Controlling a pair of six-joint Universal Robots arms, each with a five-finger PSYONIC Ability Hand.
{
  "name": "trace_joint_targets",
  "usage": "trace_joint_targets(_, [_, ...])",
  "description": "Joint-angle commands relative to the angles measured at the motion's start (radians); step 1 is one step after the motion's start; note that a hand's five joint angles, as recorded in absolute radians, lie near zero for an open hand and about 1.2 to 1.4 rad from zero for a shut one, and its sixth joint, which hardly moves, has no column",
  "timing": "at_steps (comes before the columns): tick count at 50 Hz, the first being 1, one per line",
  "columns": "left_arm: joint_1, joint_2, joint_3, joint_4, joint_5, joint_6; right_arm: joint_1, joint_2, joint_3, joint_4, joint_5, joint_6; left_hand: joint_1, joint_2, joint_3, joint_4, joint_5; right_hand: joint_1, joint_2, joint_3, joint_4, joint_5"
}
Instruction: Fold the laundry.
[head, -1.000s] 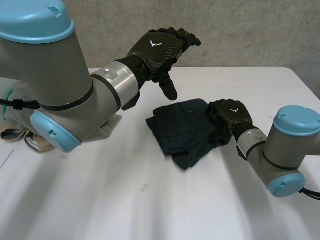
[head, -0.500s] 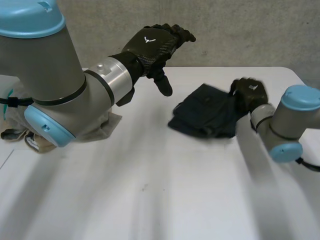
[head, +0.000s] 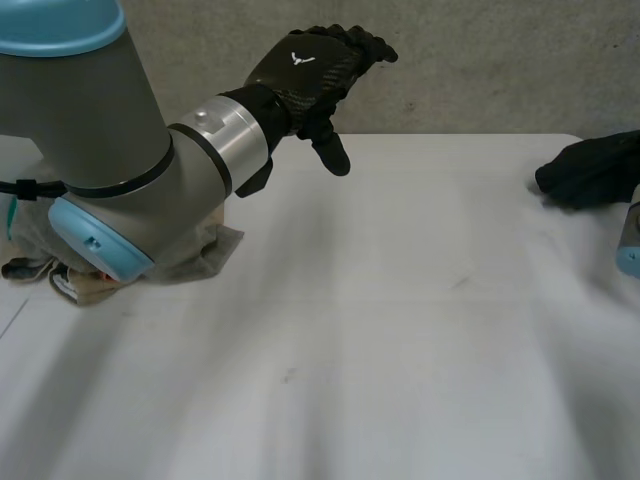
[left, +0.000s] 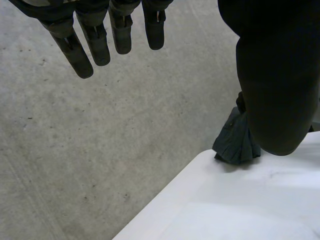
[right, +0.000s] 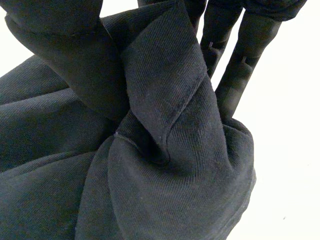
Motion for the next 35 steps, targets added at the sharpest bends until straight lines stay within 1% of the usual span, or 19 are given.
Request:
trace_joint_targets(1, [-0.017,-0.007,-0.006,-0.003,0.0,0.0,-0.022,-0.005,0.021,0.049,-0.047,0.0,-0.04,-0.035,-0.044,-0.029,-0.046,0.293,0.226,0.201,0.181,0.272])
trace_joint_targets(3, [-0.017,-0.01,-0.009,-0.003,0.0,0.0,-0.027,-0.013,0.022,0.078,-0.064,0.003,-0.04,-0.035,-0.044,-0.029,-0.046,0.293,0.226,0.201,0.181,0.272])
trace_joint_targets(4, [-0.017,-0.012,-0.009,-0.004,-0.002,0.0,-0.032,-0.027,0.025,0.105,-0.099,0.008,-0.04,-0.035,-0.044,-0.029,-0.046,0.293,0.226,0.201,0.181,0.272])
trace_joint_targets(6, [-0.016,-0.016,-0.009,-0.005,0.0,-0.001,-0.036,-0.044,0.03,0.127,-0.132,0.02,-0.04,-0.035,-0.044,-0.029,-0.046,0.293,0.226,0.201,0.181,0.272])
trace_joint_targets(7, [-0.016,-0.016,-0.009,-0.005,0.0,0.0,-0.038,-0.051,0.033,0.132,-0.133,0.023,-0.04,-0.035,-0.044,-0.029,-0.046,0.293,0.226,0.201,0.181,0.272])
trace_joint_targets(10, [-0.016,-0.016,-0.012,-0.006,-0.002,-0.001,-0.068,-0.077,0.064,0.142,-0.094,0.018,-0.04,-0.035,-0.044,-0.029,-0.046,0.293,0.226,0.201,0.181,0.272])
trace_joint_targets(12, [-0.016,-0.012,-0.017,-0.011,-0.002,-0.003,-0.094,-0.09,0.09,0.141,-0.086,0.011,-0.04,-0.035,-0.044,-0.029,-0.046,0.293,0.226,0.201,0.181,0.272])
trace_joint_targets(14, [-0.014,-0.009,-0.022,-0.011,-0.002,-0.004,-0.116,-0.09,0.096,0.138,-0.101,-0.002,-0.04,-0.035,-0.044,-0.029,-0.046,0.293,0.226,0.201,0.181,0.272])
trace_joint_targets(15, [-0.014,-0.007,-0.025,-0.011,-0.002,-0.004,-0.133,-0.085,0.096,0.138,-0.118,-0.021,-0.04,-0.035,-0.044,-0.029,-0.046,0.293,0.226,0.201,0.181,0.272])
trace_joint_targets(19, [-0.014,-0.006,-0.028,-0.009,0.001,-0.006,-0.157,-0.065,0.091,0.142,-0.138,-0.093,-0.04,-0.035,-0.044,-0.029,-0.046,0.293,0.226,0.201,0.181,0.272])
trace_joint_targets(20, [-0.014,-0.006,-0.026,-0.009,0.001,-0.006,-0.16,-0.062,0.094,0.144,-0.139,-0.104,-0.04,-0.035,-0.044,-0.029,-0.046,0.193,0.127,0.102,0.082,0.173])
trace_joint_targets(21, [-0.014,-0.006,-0.028,-0.011,0.003,-0.006,-0.164,-0.059,0.094,0.147,-0.141,-0.117,-0.04,-0.035,-0.044,-0.029,-0.046,-0.089,-0.156,-0.181,-0.201,-0.11])
trace_joint_targets(22, [-0.014,-0.004,-0.026,-0.011,0.003,-0.006,-0.164,-0.057,0.094,0.15,-0.145,-0.127,-0.04,-0.035,-0.044,-0.029,-0.046,-0.459,-0.525,-0.55,-0.57,-0.479])
trace_joint_targets(23, [-0.013,-0.004,-0.028,-0.011,0.003,-0.006,-0.165,-0.056,0.094,0.159,-0.159,-0.144,-0.04,-0.035,-0.044,-0.029,-0.046,-0.929,-0.996,-1.02,-1.041,-0.949])
trace_joint_targets(27, [-0.008,-0.001,-0.028,-0.011,0.003,-0.006,-0.174,-0.065,0.108,0.164,-0.175,-0.155,-0.04,-0.035,-0.044,-0.029,-0.046,-0.929,-0.996,-1.02,-1.041,-0.949])
trace_joint_targets(35, [0.006,0.016,-0.046,-0.011,0.004,-0.019,-0.171,-0.123,0.176,0.17,-0.176,-0.155,-0.04,-0.035,-0.044,-0.029,-0.046,-0.929,-0.996,-1.02,-1.041,-0.949])
